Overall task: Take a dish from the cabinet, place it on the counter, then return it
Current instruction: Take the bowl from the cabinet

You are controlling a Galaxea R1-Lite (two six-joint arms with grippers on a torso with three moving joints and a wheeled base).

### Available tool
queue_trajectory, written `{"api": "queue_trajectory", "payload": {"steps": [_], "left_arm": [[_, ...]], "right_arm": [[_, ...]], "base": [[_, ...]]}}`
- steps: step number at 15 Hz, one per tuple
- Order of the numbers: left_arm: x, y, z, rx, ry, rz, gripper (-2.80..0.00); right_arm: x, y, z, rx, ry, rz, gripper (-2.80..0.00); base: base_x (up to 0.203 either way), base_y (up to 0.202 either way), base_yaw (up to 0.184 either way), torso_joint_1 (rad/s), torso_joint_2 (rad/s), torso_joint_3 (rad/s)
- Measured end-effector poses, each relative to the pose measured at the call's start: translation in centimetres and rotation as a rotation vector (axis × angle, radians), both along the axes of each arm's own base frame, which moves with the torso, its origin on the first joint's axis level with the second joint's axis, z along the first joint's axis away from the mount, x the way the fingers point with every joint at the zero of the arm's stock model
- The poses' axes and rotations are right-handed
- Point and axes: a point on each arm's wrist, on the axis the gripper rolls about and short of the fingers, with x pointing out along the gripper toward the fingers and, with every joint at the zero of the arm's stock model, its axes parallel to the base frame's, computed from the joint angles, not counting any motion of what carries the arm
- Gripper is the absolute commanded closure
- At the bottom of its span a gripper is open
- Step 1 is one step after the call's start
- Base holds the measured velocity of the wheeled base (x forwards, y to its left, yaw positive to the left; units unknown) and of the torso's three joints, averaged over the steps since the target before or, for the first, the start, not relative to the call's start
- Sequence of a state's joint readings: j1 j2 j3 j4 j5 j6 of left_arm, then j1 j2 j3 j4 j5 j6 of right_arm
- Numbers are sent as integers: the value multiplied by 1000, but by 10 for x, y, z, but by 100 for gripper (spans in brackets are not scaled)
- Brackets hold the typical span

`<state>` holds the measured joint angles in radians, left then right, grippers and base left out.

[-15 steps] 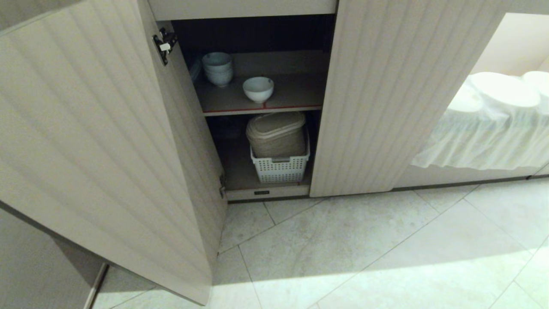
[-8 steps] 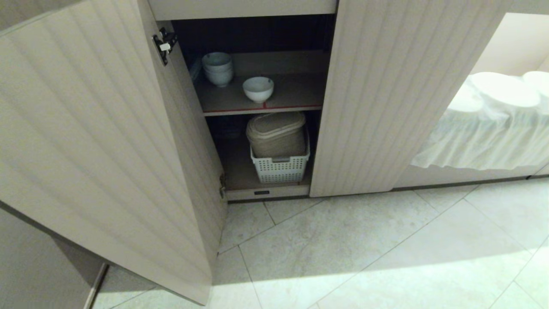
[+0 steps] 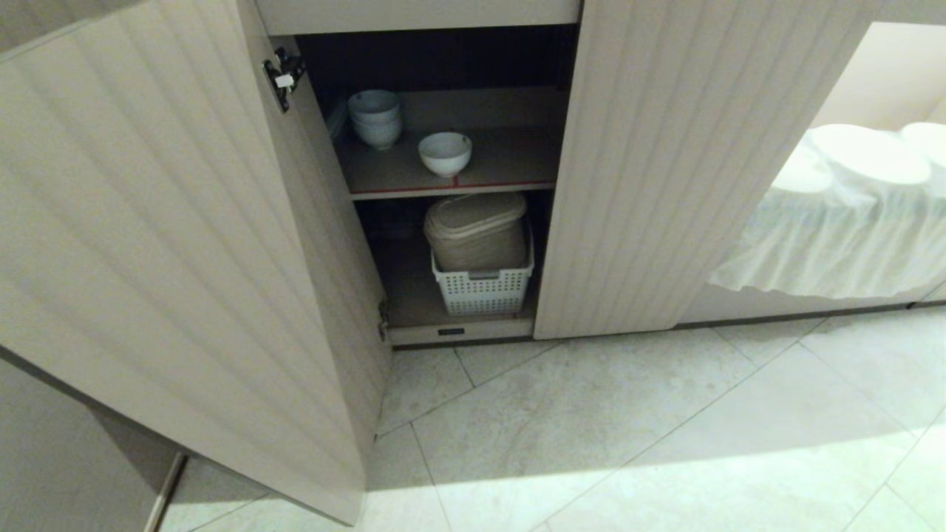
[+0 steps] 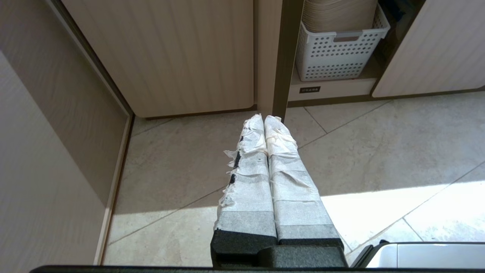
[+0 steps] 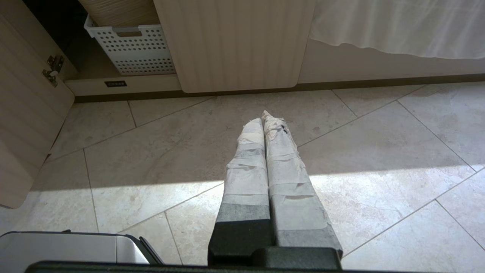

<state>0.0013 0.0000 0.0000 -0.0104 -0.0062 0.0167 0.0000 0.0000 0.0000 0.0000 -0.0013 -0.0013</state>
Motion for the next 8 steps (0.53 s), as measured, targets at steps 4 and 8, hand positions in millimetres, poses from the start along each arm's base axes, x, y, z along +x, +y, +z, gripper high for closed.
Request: {"api": "queue_trajectory", "payload": {"steps": [4,8], "left_arm": [[0,0,0,0,0,0,0],[0,0,0,1,-1,0,0]], "right_arm": [[0,0,0,0,0,0,0],[0,0,0,0,0,0,0]], "base": [[0,0,0,0,0,0],[0,0,0,0,0,0]]}}
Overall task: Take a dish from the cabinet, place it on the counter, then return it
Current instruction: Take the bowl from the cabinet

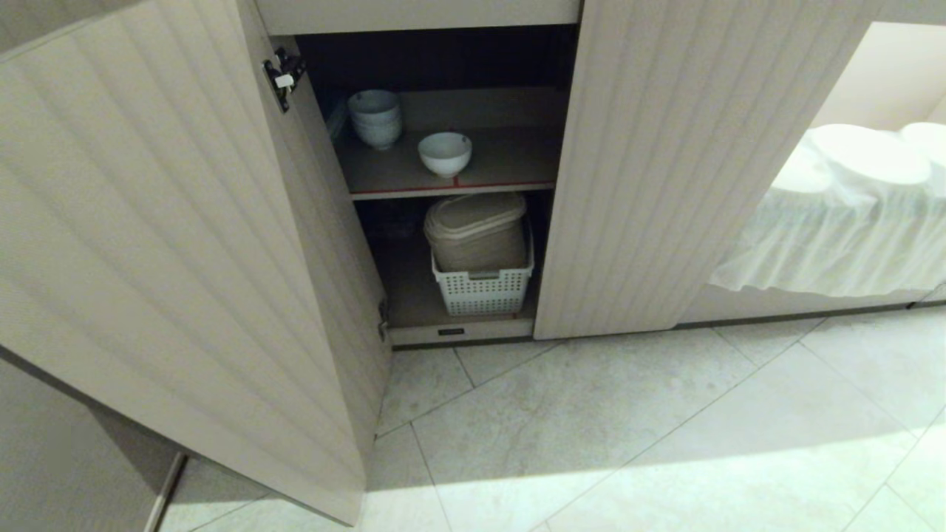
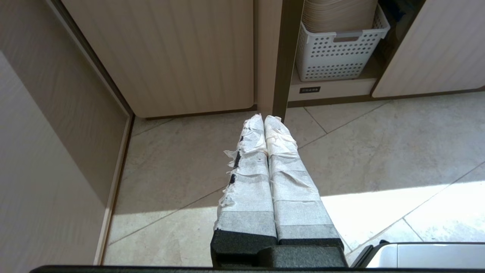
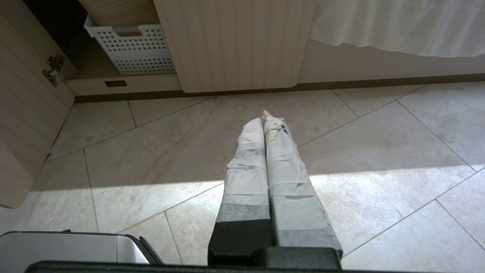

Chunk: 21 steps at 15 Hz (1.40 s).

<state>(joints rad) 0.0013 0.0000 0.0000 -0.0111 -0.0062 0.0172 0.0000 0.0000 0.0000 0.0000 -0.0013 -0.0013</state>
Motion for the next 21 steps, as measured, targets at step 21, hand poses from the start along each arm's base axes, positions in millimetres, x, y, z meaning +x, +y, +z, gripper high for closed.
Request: {"api": "queue_trajectory", "payload": {"steps": [21], "left_arm": [[0,0,0,-1,-1,0,0]], "right_arm": [[0,0,0,0,0,-1,0]], "base": [[0,-165,0,1,3,3]]}}
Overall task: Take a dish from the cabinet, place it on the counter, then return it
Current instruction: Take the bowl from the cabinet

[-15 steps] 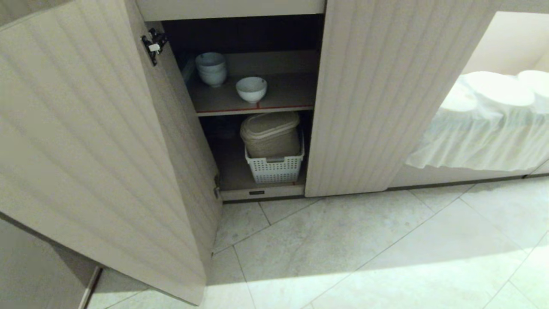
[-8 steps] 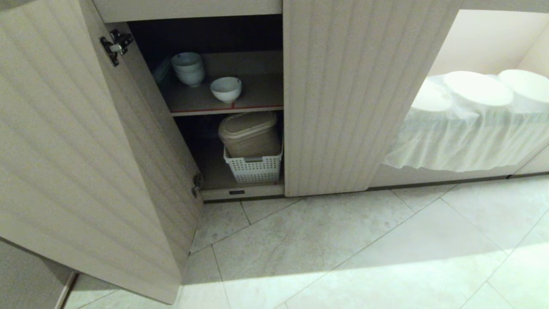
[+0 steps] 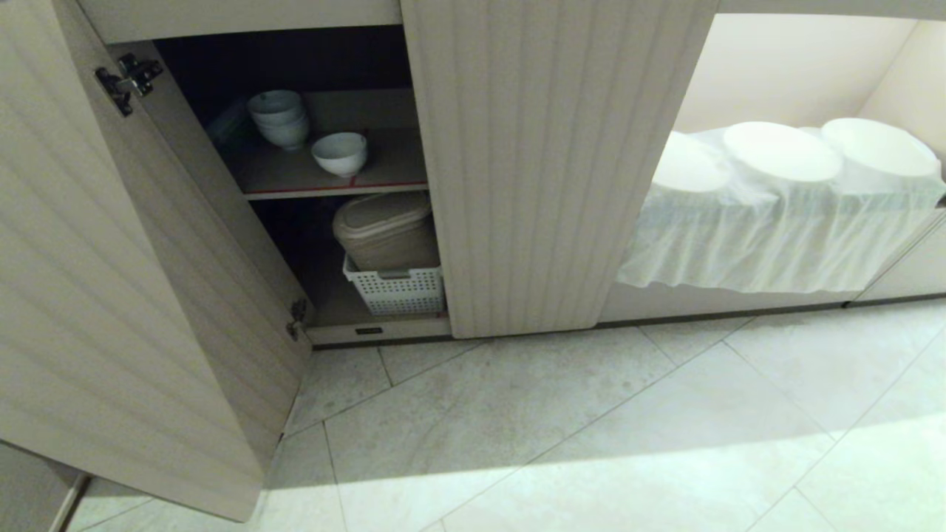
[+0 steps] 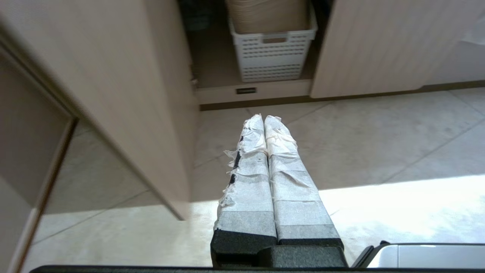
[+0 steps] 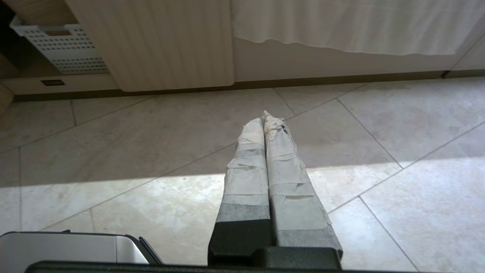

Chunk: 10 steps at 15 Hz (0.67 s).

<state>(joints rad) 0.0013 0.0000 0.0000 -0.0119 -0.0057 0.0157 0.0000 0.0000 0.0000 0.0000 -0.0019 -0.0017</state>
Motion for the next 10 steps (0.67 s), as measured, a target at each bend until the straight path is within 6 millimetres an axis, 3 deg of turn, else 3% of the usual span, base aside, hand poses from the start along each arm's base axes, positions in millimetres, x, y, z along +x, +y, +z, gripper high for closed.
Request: {"api": "queue_trajectory", "payload": {"steps": [4,10], "left_arm": [[0,0,0,1,0,0,0],[0,0,0,1,2,0,0]], "right_arm": [[0,0,0,0,0,1,0],[0,0,0,0,0,0,0]], "base": [[0,-149,2,1,-2,1],[0,0,0,0,0,0]]}}
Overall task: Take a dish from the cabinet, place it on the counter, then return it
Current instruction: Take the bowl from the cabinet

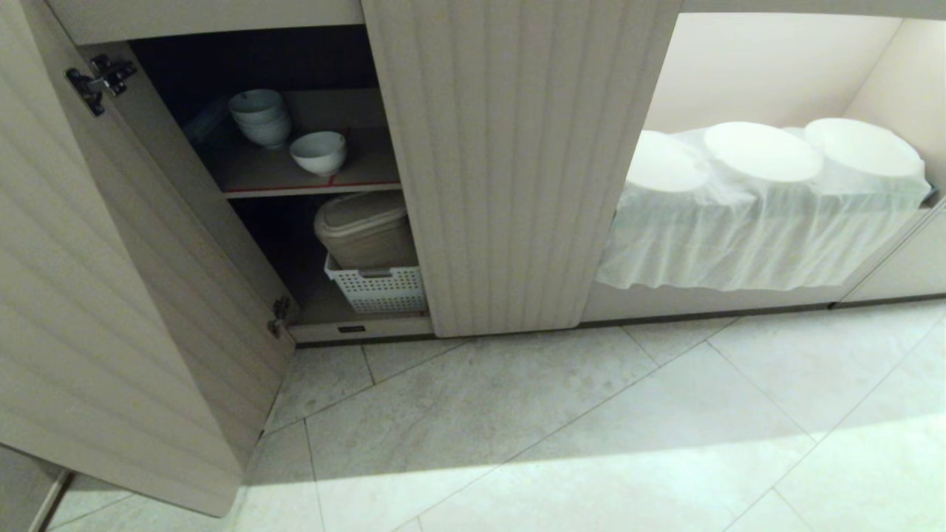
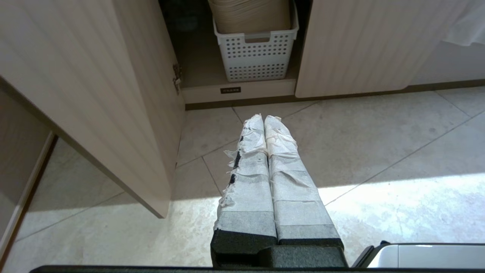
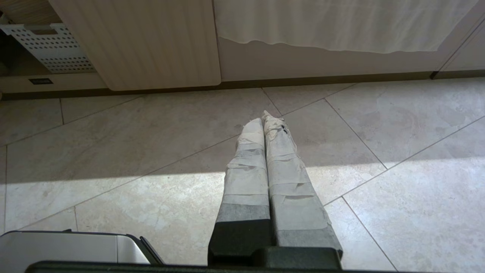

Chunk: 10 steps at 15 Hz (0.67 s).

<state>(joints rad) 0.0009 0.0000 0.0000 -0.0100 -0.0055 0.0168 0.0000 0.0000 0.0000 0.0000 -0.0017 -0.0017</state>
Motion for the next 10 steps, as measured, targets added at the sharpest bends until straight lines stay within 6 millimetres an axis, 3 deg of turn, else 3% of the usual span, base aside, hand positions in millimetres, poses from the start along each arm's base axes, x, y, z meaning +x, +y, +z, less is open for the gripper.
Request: {"api": "queue_trajectory", "payload": {"steps": [10], "left_arm": [[0,0,0,-3,0,1,0]], "right_arm": [[0,0,0,0,0,0,0]], "base": [[13,0,0,0,0,0]]}}
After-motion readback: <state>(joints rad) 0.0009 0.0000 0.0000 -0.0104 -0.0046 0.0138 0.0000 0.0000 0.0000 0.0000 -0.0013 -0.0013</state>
